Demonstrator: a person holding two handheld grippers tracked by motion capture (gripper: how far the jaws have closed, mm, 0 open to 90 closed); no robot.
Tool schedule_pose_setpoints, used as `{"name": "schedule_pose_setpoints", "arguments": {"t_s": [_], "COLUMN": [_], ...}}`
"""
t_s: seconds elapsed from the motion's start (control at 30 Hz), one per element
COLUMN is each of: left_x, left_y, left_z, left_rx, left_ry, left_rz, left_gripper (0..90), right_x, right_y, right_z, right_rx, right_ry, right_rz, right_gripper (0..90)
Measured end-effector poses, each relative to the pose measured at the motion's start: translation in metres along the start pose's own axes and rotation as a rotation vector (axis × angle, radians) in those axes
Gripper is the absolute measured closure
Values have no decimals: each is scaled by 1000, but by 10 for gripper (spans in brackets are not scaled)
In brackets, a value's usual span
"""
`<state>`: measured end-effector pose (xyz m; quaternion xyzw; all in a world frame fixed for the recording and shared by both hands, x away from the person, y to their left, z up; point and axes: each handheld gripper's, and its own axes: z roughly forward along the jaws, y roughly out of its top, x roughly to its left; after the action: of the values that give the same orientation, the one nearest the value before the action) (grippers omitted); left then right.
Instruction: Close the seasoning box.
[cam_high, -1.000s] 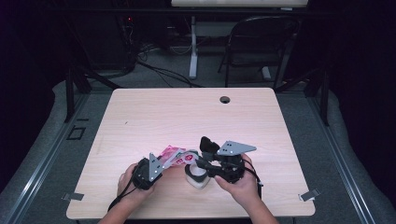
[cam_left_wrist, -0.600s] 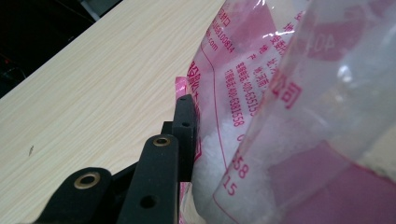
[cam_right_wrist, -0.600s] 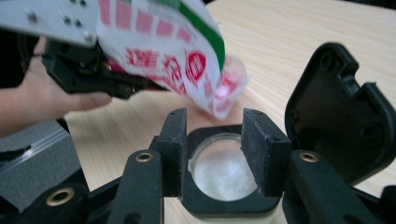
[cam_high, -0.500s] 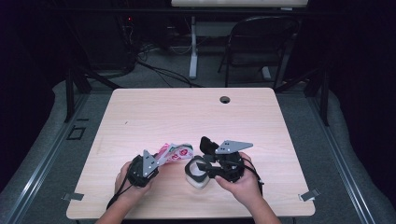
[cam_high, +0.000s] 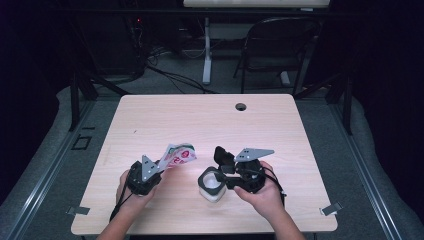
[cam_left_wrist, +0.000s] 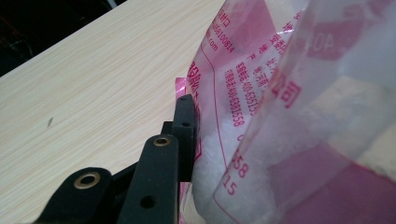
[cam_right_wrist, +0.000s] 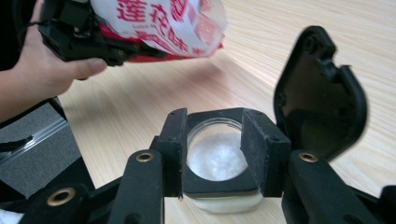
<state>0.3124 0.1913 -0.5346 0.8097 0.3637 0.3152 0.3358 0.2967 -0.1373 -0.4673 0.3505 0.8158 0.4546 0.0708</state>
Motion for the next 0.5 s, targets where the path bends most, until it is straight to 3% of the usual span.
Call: {"name": "schedule_pose_setpoints", "arguments": {"t_s": [0.5], "left_x": [37], "left_y": [-13], "left_z": [-3], "left_rx": [25], "left_ry": [92], "left_rz": [-113], "left_gripper": [740], "right_x": [-12], "right_y": [-1], "right_z": [-6], "right_rx": [16], "right_ry": [-42], "right_rz": [37], "right_gripper": [619]}}
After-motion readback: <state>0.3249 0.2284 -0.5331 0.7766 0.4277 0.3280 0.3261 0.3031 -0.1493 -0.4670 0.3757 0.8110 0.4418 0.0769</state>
